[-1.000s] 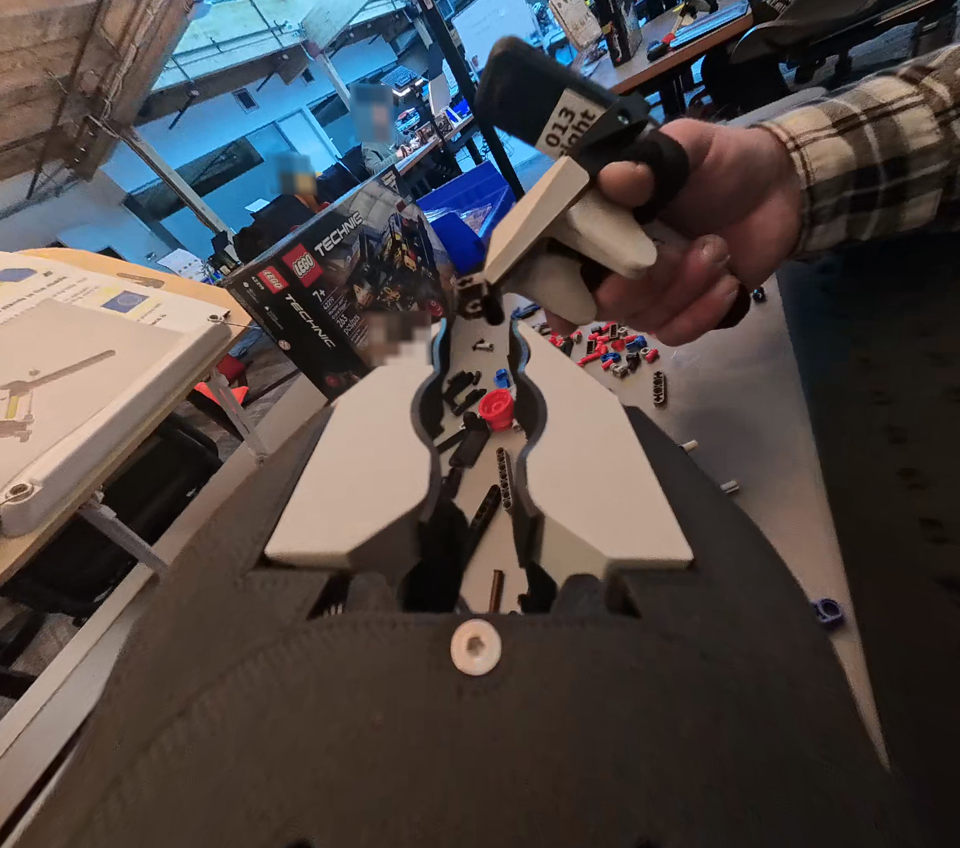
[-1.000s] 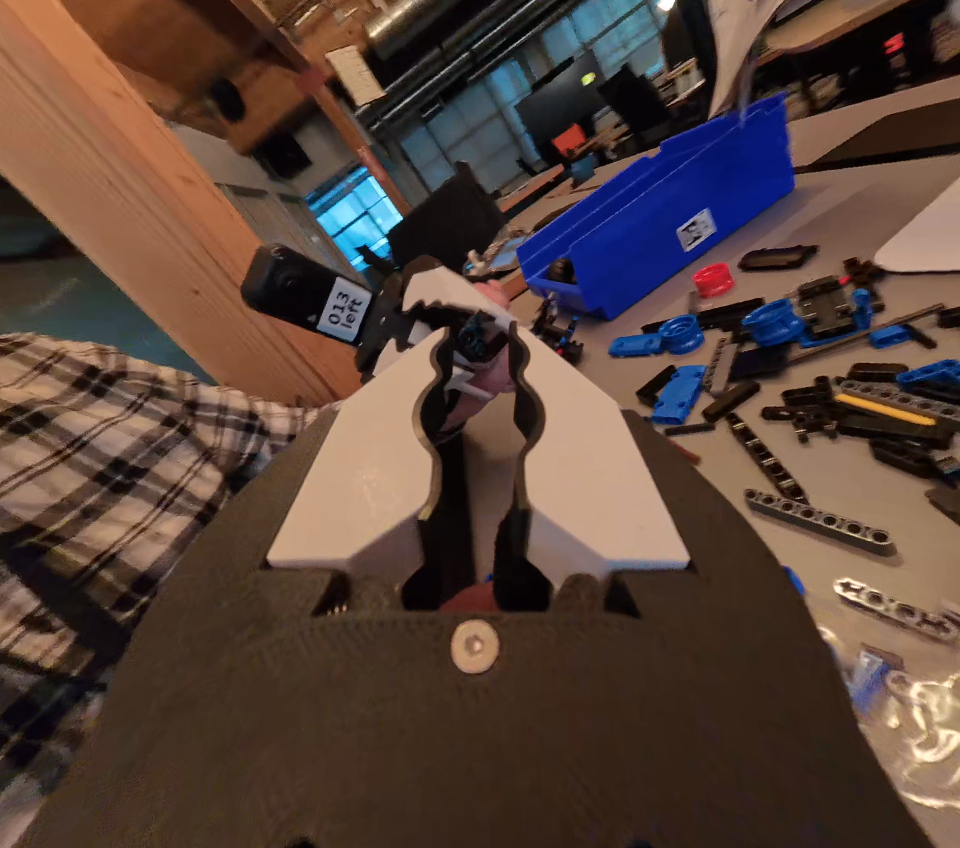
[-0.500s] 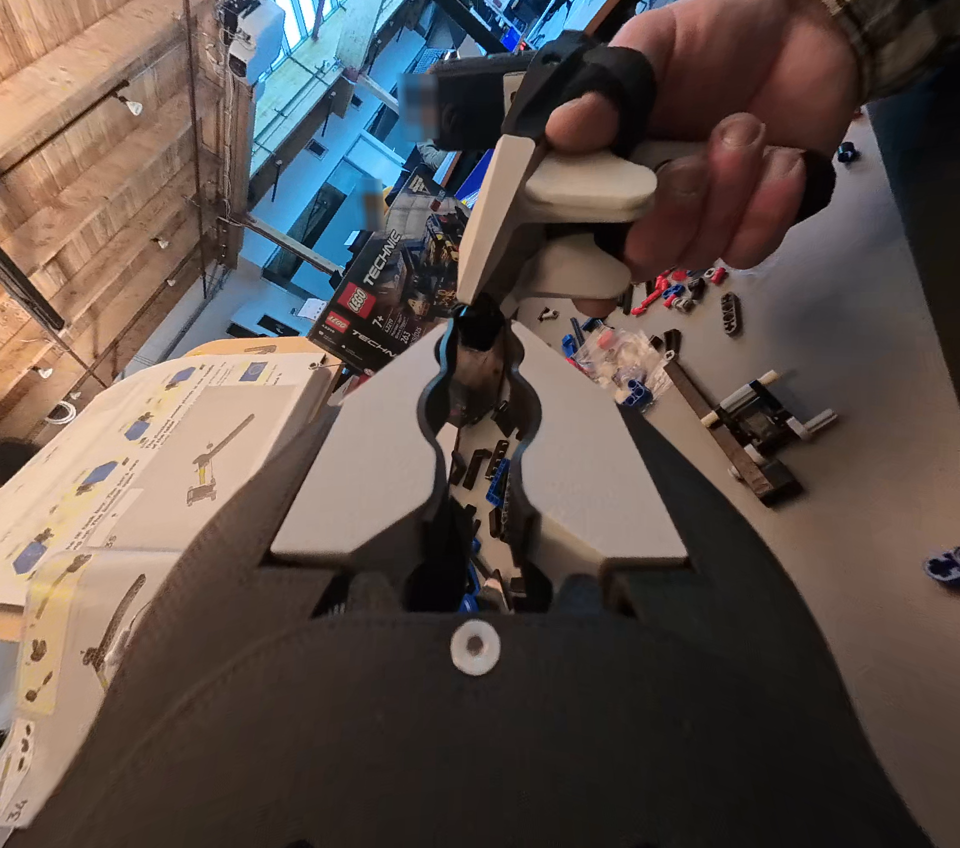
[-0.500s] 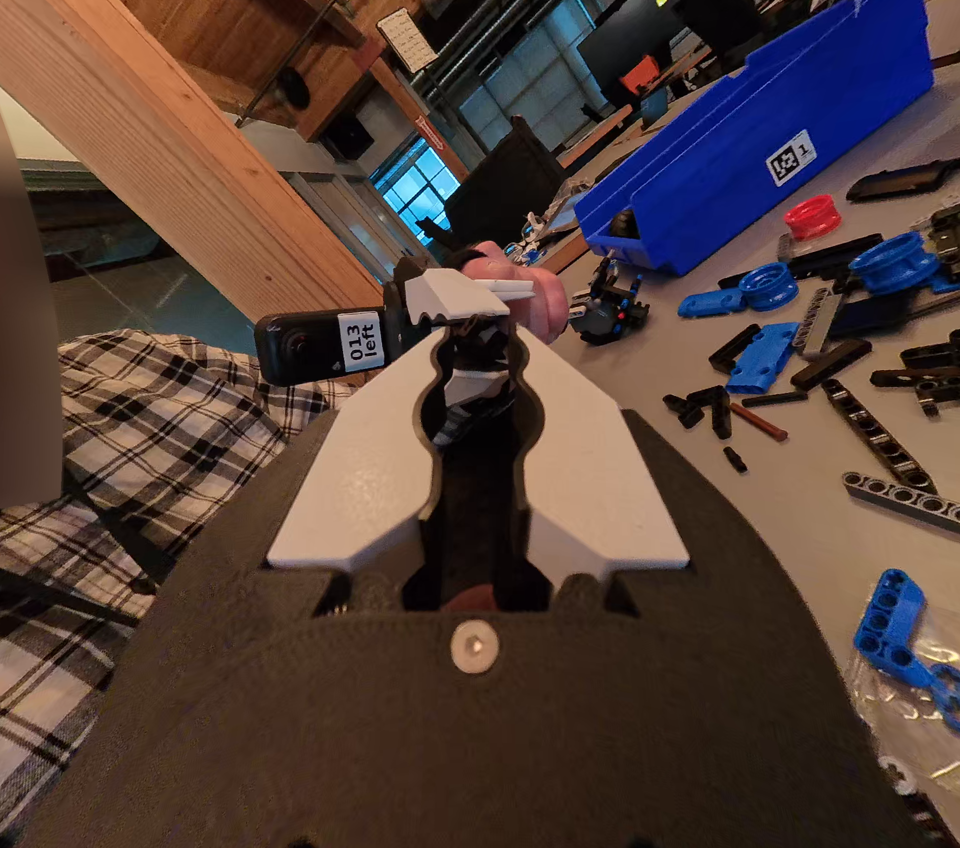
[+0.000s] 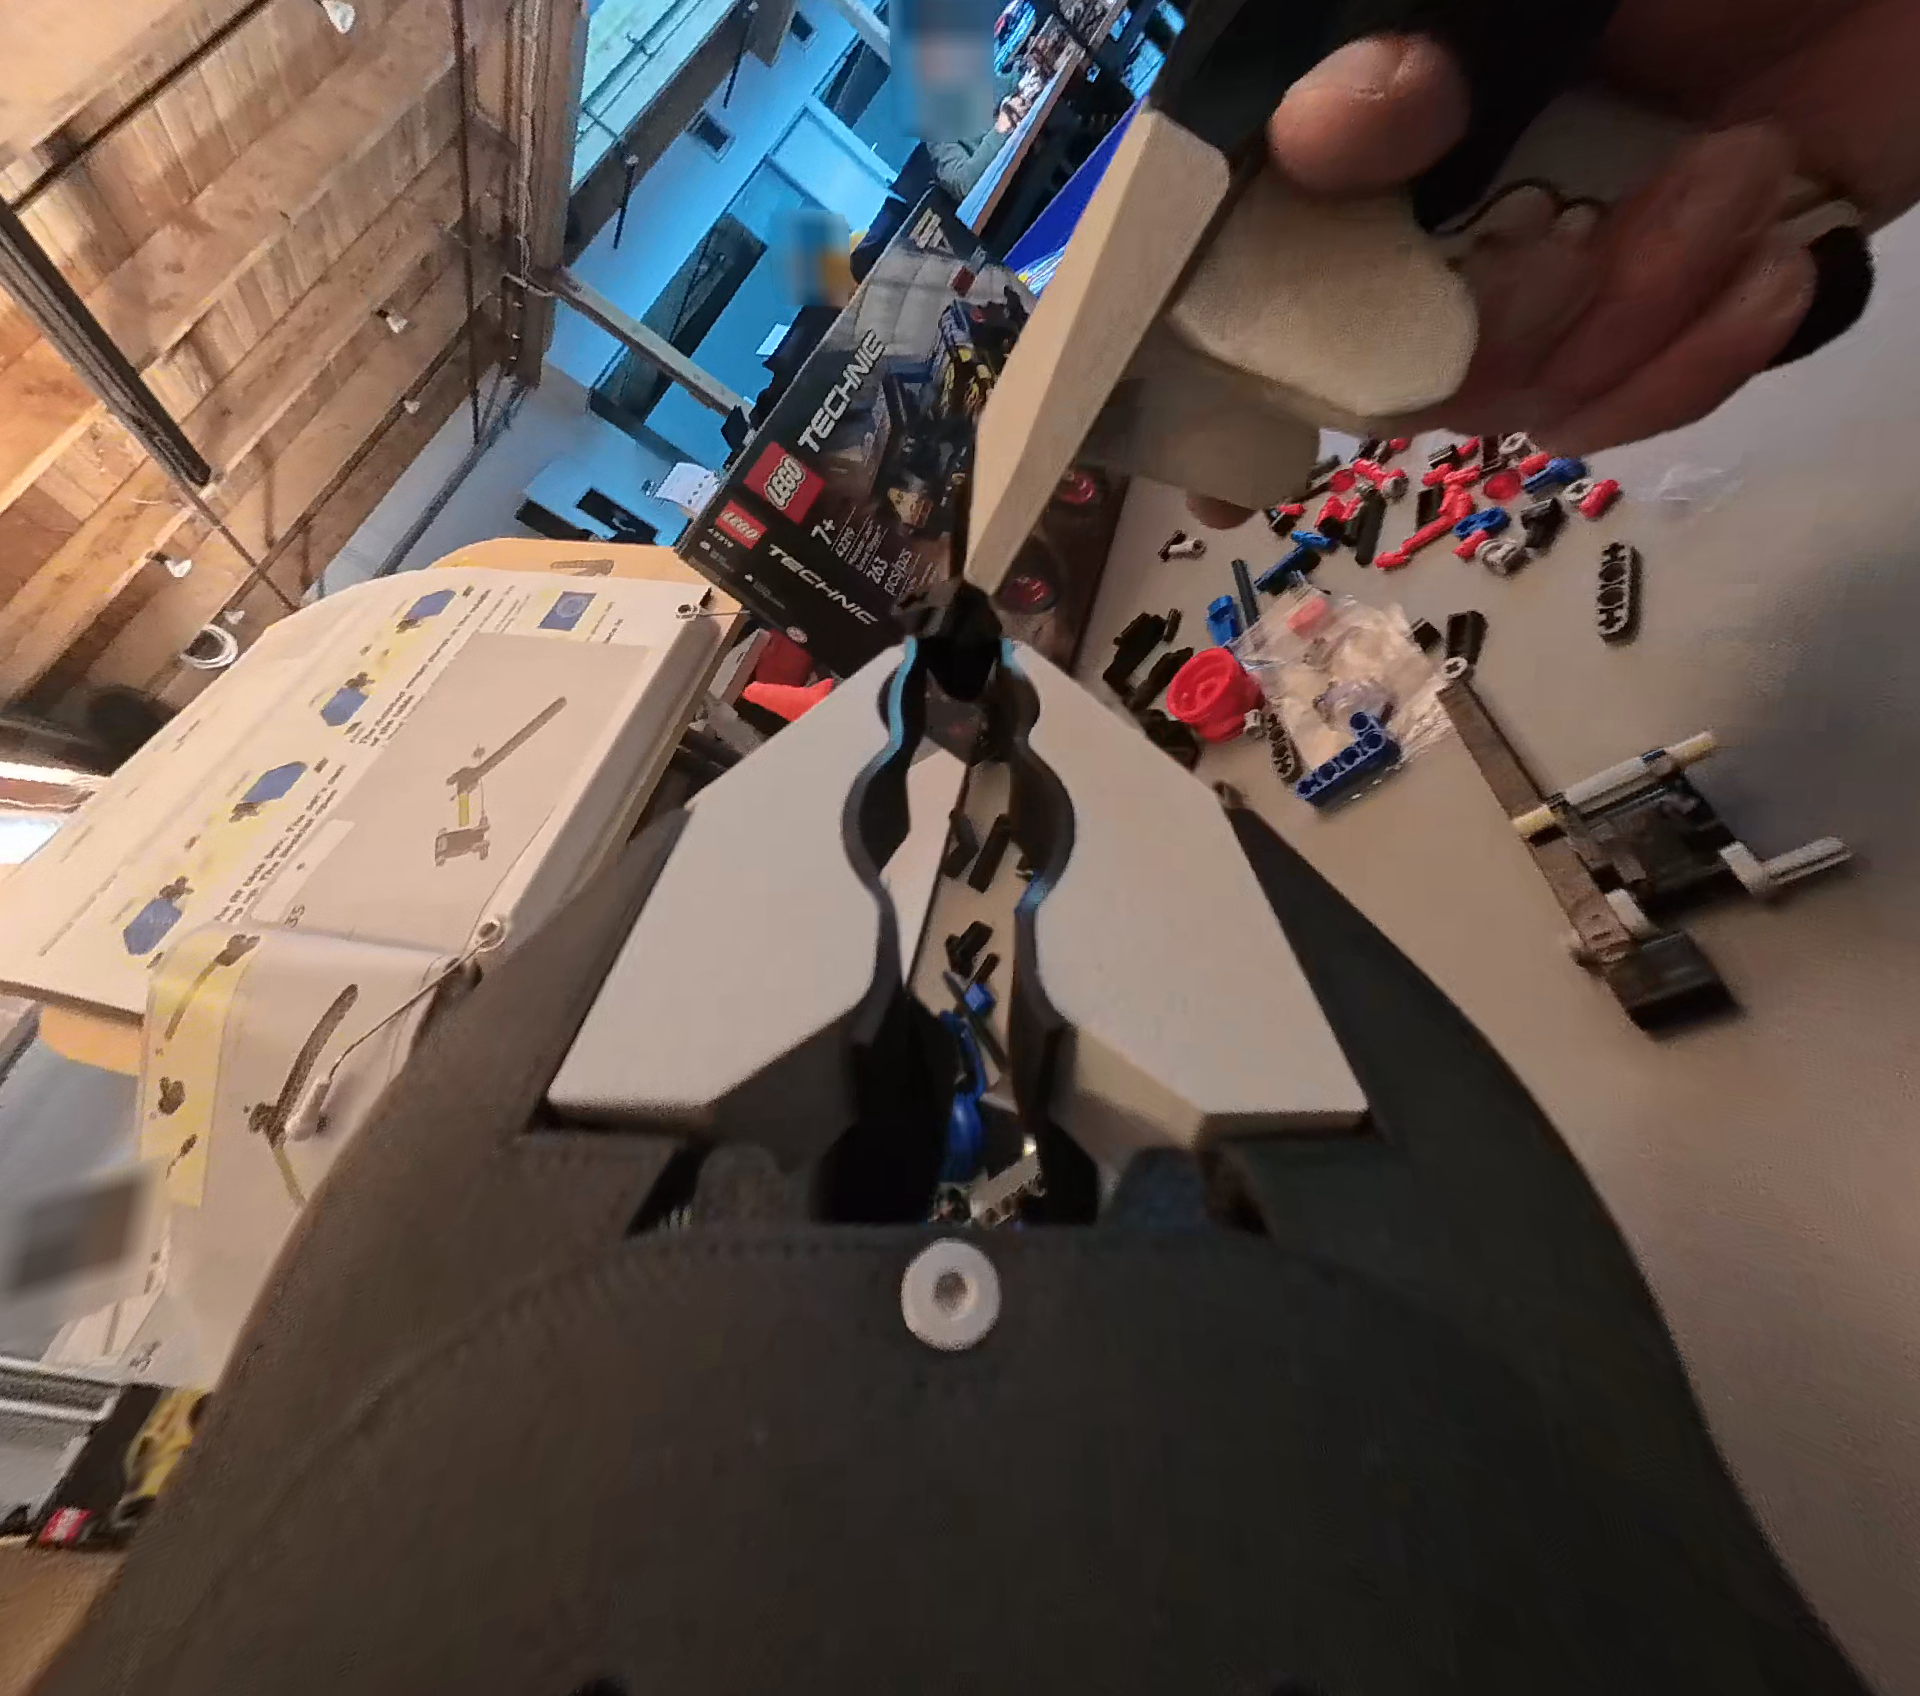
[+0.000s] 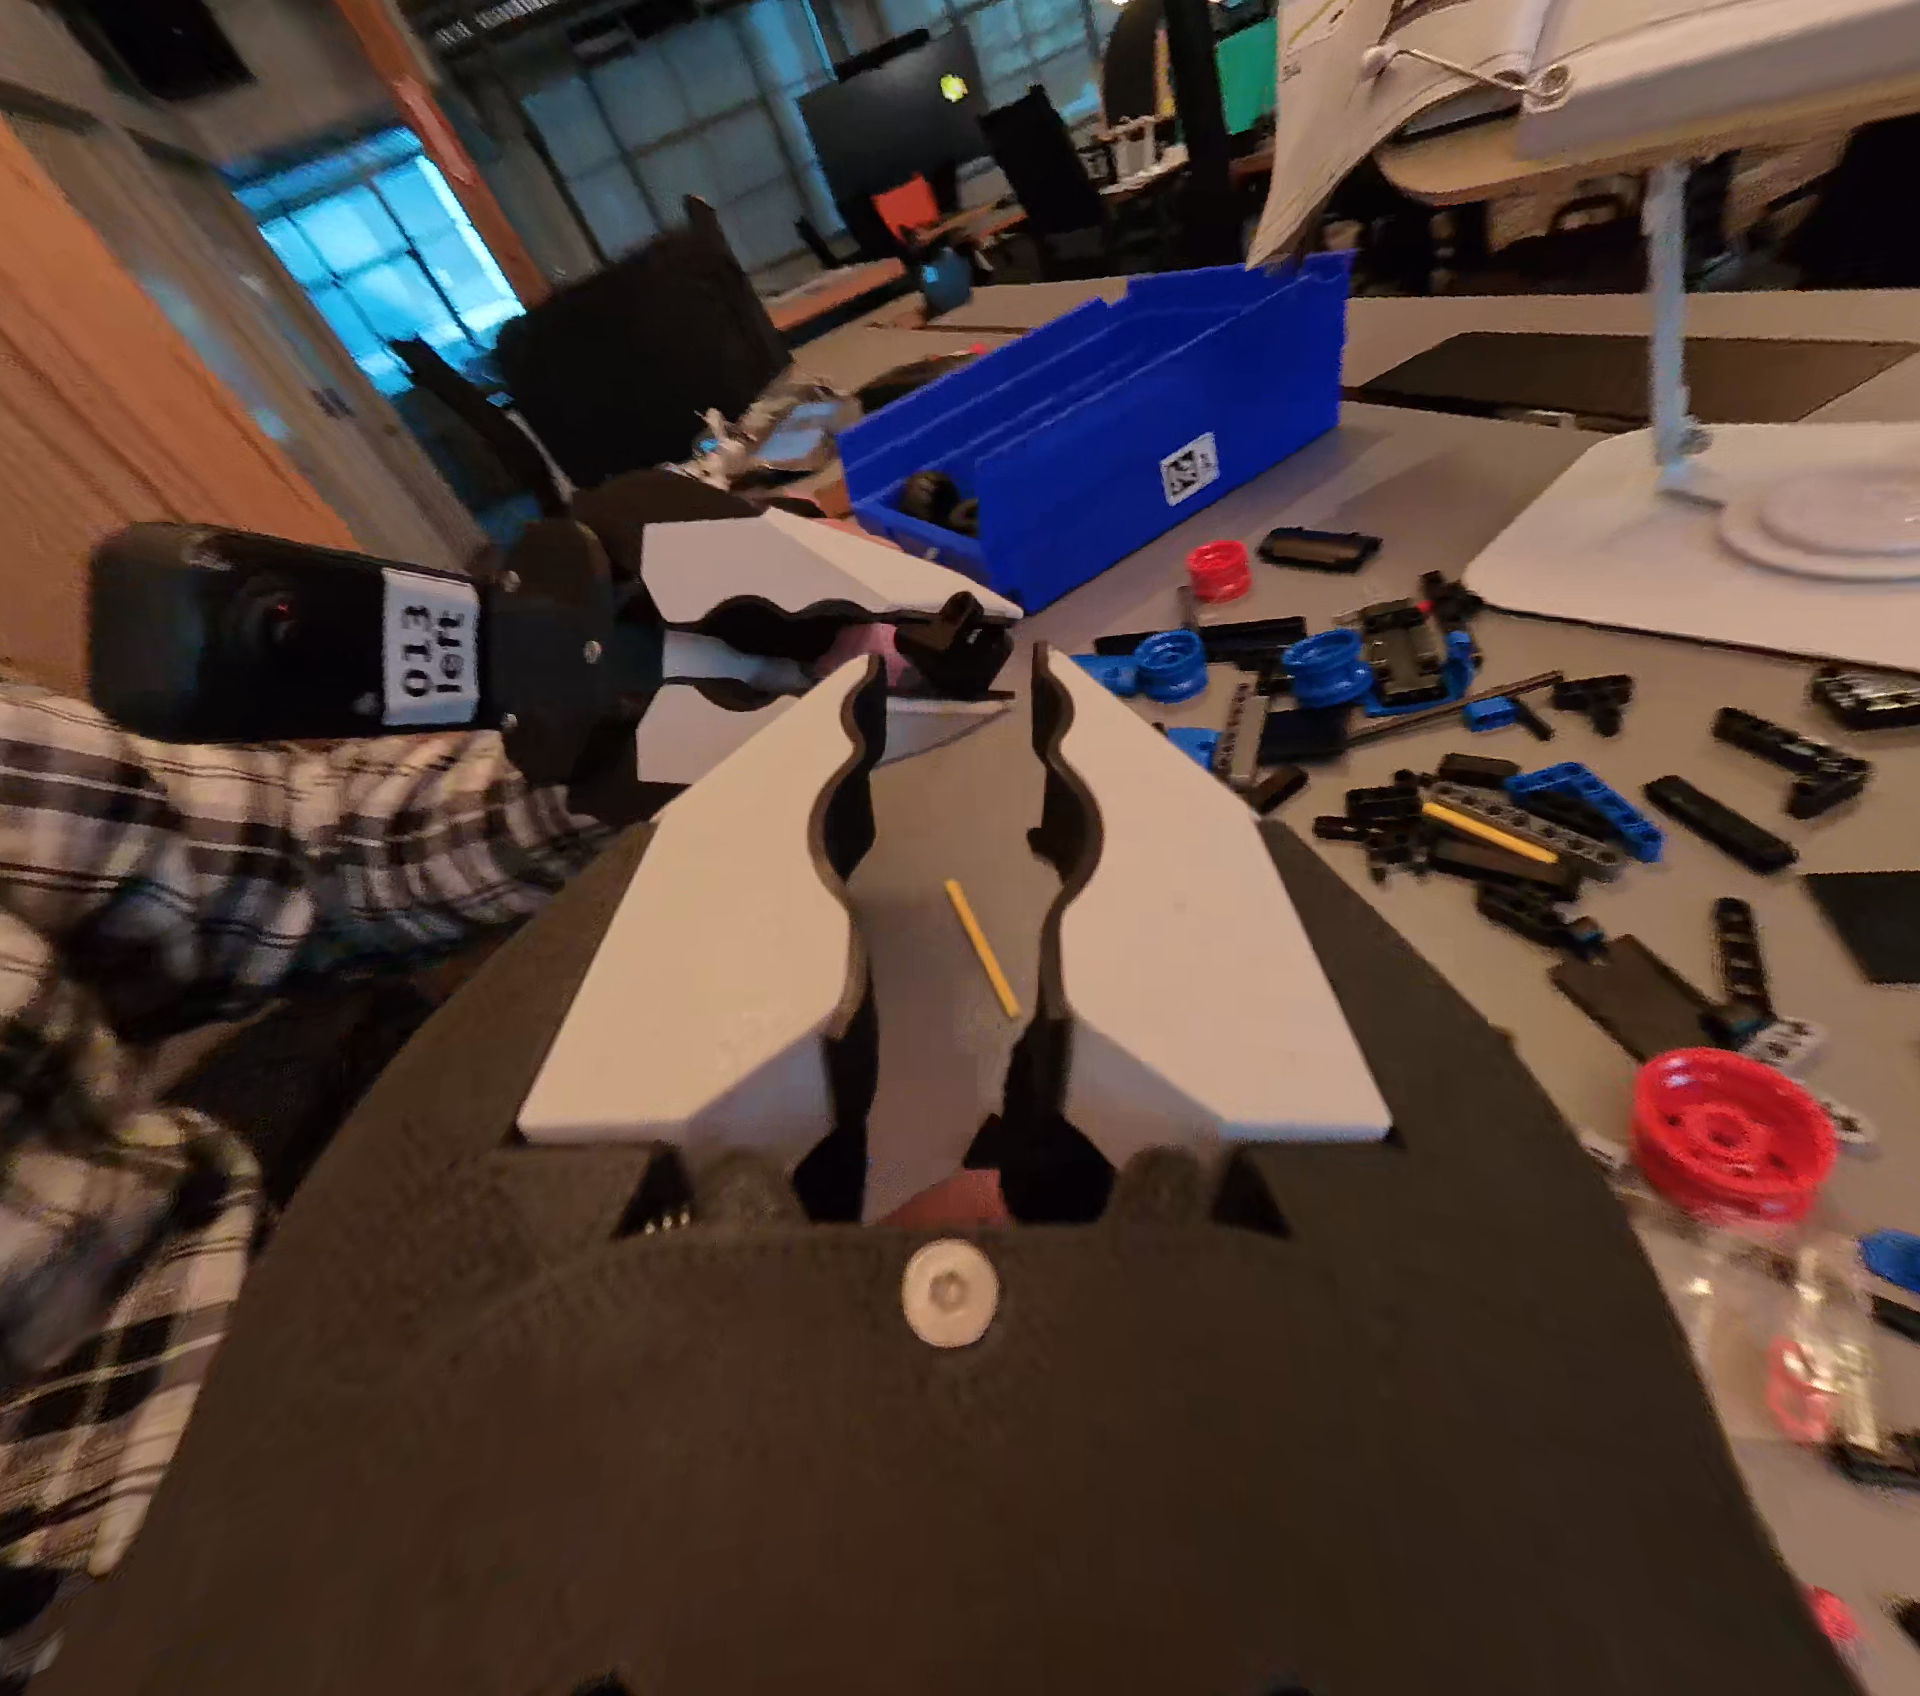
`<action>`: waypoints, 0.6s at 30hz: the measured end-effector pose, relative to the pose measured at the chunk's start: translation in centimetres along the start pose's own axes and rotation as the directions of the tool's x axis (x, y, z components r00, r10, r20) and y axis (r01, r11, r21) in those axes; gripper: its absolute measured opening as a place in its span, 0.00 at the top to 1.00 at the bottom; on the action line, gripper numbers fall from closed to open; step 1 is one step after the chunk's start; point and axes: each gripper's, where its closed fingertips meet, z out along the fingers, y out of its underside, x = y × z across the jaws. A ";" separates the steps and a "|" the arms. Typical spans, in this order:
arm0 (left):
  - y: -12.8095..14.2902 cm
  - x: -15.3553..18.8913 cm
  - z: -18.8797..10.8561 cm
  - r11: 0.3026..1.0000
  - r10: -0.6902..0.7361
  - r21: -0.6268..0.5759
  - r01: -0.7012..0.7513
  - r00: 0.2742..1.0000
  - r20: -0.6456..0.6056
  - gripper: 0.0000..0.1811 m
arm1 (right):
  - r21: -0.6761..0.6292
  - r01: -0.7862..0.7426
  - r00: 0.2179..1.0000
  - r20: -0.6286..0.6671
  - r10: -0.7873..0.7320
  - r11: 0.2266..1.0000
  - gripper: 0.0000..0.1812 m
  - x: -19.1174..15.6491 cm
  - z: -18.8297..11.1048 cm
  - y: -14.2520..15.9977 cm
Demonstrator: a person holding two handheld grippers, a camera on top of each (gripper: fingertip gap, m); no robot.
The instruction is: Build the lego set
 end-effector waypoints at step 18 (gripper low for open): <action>-0.1 0.7 0.4 1.000 -0.022 -0.011 0.022 0.999 -0.026 0.96 | -0.083 0.142 0.971 -0.184 -0.156 0.986 0.89 1.1 0.0 0.2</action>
